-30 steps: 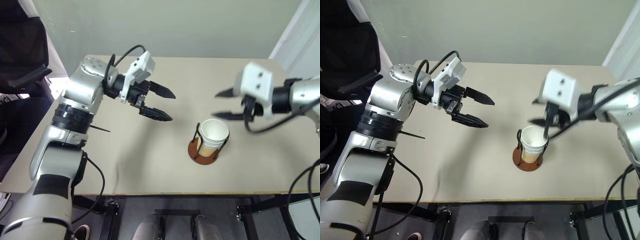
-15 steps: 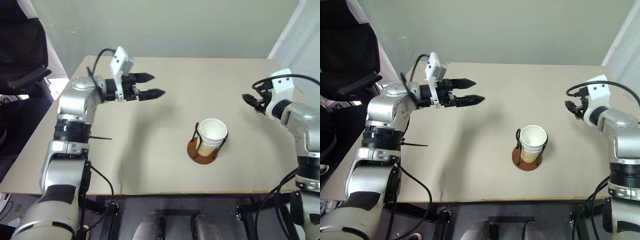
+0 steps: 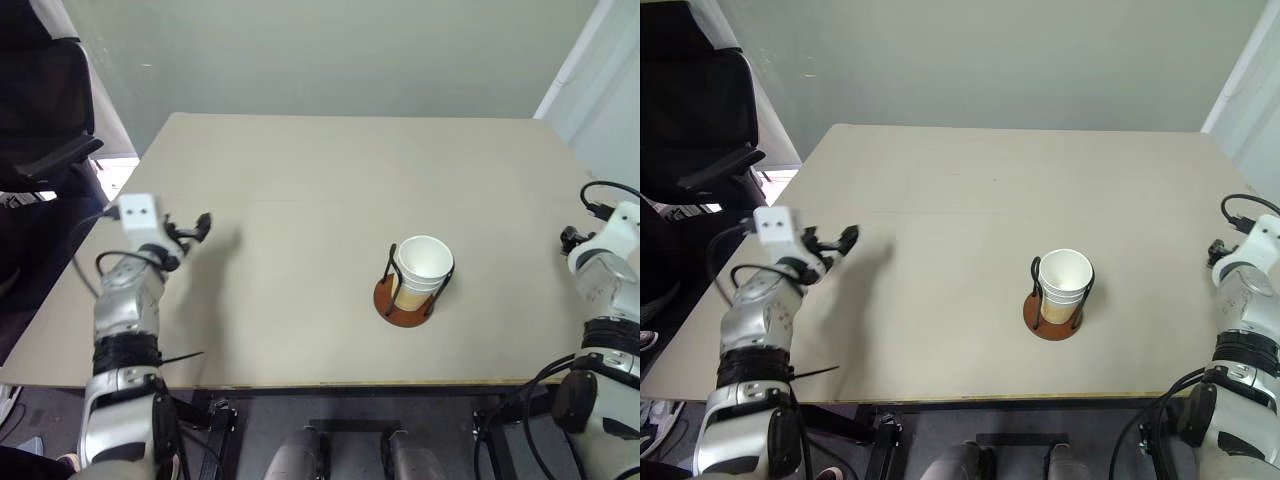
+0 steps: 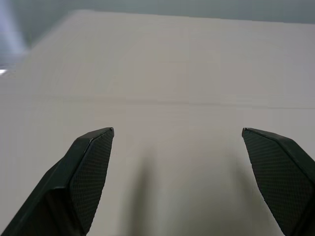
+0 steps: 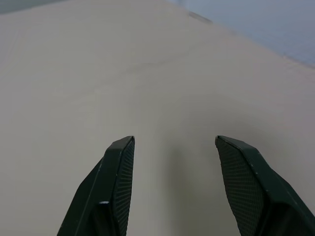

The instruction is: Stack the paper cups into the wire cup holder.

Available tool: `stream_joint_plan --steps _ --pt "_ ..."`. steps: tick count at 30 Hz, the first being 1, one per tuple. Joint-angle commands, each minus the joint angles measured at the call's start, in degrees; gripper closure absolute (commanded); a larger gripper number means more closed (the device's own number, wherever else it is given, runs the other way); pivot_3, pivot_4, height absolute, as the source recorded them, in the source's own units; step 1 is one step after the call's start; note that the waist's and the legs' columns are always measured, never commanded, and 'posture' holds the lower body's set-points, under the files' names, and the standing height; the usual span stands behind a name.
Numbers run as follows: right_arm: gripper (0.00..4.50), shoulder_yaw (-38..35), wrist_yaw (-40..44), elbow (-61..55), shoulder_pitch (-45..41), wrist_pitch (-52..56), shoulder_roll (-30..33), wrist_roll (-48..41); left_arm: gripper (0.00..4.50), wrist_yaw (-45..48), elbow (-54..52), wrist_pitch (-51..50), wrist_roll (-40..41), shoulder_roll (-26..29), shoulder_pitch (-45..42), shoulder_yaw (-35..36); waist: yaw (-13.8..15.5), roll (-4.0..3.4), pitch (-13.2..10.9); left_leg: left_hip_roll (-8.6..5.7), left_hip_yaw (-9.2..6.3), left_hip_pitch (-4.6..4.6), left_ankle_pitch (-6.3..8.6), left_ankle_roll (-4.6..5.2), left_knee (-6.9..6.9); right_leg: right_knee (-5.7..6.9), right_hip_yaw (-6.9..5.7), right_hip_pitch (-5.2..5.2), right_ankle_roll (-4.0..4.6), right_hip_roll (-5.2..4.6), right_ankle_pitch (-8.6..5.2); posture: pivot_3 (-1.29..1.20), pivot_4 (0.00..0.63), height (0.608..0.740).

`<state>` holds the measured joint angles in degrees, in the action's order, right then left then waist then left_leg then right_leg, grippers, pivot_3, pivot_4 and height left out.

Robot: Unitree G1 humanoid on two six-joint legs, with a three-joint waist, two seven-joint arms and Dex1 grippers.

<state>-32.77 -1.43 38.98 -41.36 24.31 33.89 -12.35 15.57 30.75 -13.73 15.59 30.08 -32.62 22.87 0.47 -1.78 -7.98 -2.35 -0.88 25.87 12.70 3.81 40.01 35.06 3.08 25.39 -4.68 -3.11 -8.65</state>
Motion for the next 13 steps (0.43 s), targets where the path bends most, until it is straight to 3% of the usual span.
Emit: stream_joint_plan --steps 1,7,13 --pt "1.90 -1.52 -2.59 4.92 -1.75 -5.01 4.19 0.11 0.00 -5.19 1.02 4.14 -0.80 0.82 4.11 3.94 0.03 0.00 0.00 0.01 -0.01 -0.01 0.00 -0.02 0.00 0.00 0.00 0.00 0.04 0.00 0.02 0.00 0.150 0.740" --pt "1.90 1.10 -3.05 13.91 -3.10 -10.19 7.77 1.77 0.00 -7.52 -1.16 4.78 1.49 1.03 8.55 7.52 0.33 0.01 0.00 0.03 -0.05 -0.02 0.47 -0.52 -0.01 -0.02 -0.02 0.01 0.49 0.02 0.07 0.00 0.150 0.740" --pt "1.90 1.47 -4.09 18.49 -4.67 -14.76 8.13 1.61 0.00 -8.23 -2.64 4.17 1.68 0.94 8.23 6.96 0.31 0.01 0.00 0.05 -0.05 -0.16 0.27 -0.25 -0.04 -0.02 0.00 -0.03 0.88 0.04 0.50 0.00 0.150 0.740"
